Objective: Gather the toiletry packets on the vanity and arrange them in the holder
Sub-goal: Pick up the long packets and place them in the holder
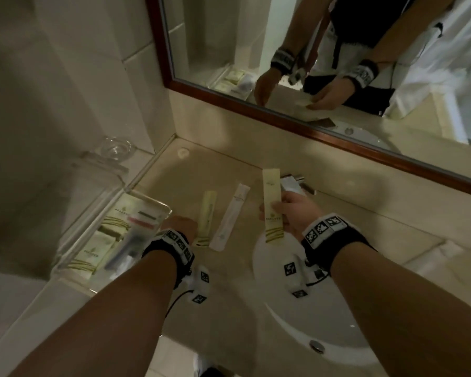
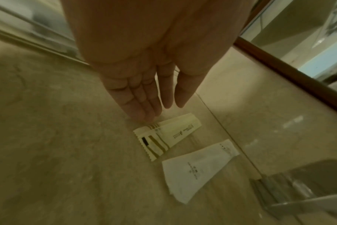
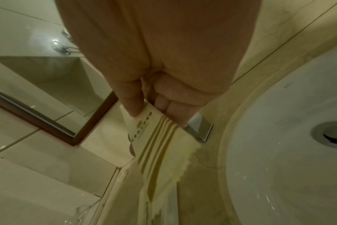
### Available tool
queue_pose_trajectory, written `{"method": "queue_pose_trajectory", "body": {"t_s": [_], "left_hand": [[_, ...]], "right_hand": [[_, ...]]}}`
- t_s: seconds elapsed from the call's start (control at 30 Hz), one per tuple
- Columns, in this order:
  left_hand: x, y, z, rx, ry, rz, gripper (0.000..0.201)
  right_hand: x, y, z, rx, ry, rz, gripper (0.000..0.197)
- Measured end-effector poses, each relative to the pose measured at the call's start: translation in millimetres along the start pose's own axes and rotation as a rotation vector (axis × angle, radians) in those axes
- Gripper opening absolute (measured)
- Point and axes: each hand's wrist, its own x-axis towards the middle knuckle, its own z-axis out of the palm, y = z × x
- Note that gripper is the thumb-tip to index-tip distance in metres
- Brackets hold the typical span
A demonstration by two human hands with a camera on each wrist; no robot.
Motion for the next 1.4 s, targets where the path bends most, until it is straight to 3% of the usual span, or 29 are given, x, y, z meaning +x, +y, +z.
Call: {"method": "queue_pose_trajectory", "body": {"t_s": [0.03, 0.07, 0.1, 0.17, 0.37, 0.67, 0.8, 1.0, 1.07, 1.17, 1.3, 1.4], "left_hand": [[-4.6, 6.4, -4.2, -0.003, -0.026, -0.068, 0.031], [-3.2, 4.7, -5.0, 0.021, 0.028, 0.007, 0.033], [-4.0, 7.5, -7.4, -0.027, 0.034, -0.045, 0.033], [-4.8, 13.7, -7.8, 0.198, 0.089, 0.040, 0.034], [4.0, 18.1, 3.1, 0.260, 0.153, 0.072, 0.053], [2.7, 8.7, -0.8, 0.310, 0.041, 0.114, 0.045], [-3.3, -1.7, -9.1, -0.025, -0.003, 0.098, 0.035], [-53.0, 7.9, -44.4, -1.002, -0.127, 0.085, 0.011], [-75.1, 11.7, -54.7, -1.197, -0.179, 0.137, 0.010], [-106.5, 12.2, -70.5, -1.332, -0.265, 0.265, 0.014], [-141.9, -3.8, -87.8, -1.351, -0.107, 0.215, 0.013], [-165.3, -20.3, -94.6, -1.383, -0.063, 0.197, 0.013]], "right_hand": [[1.5, 2.3, 2.9, -0.001, 0.001, 0.009, 0.026], [3.2, 4.9, 5.0, 0.003, 0.002, 0.017, 0.025], [4.3, 6.7, 6.7, 0.000, 0.004, 0.022, 0.024], [6.4, 10.2, 10.4, 0.008, 0.008, 0.033, 0.024], [7.3, 14.9, 17.5, 0.044, 0.019, 0.053, 0.022], [-3.2, 15.3, 22.3, -0.013, 0.042, 0.038, 0.020], [-14.2, -0.3, 22.5, -0.052, 0.056, 0.006, 0.021], [-37.3, -30.1, 30.0, -0.061, 0.036, -0.062, 0.023], [-44.4, -35.8, 33.3, -0.061, 0.012, -0.074, 0.022], [-55.2, -42.8, 41.7, -0.040, -0.044, -0.091, 0.022], [-79.9, -49.2, 57.0, -0.061, -0.120, -0.124, 0.018], [-87.0, -46.7, 64.5, -0.107, -0.169, -0.186, 0.023]]}}
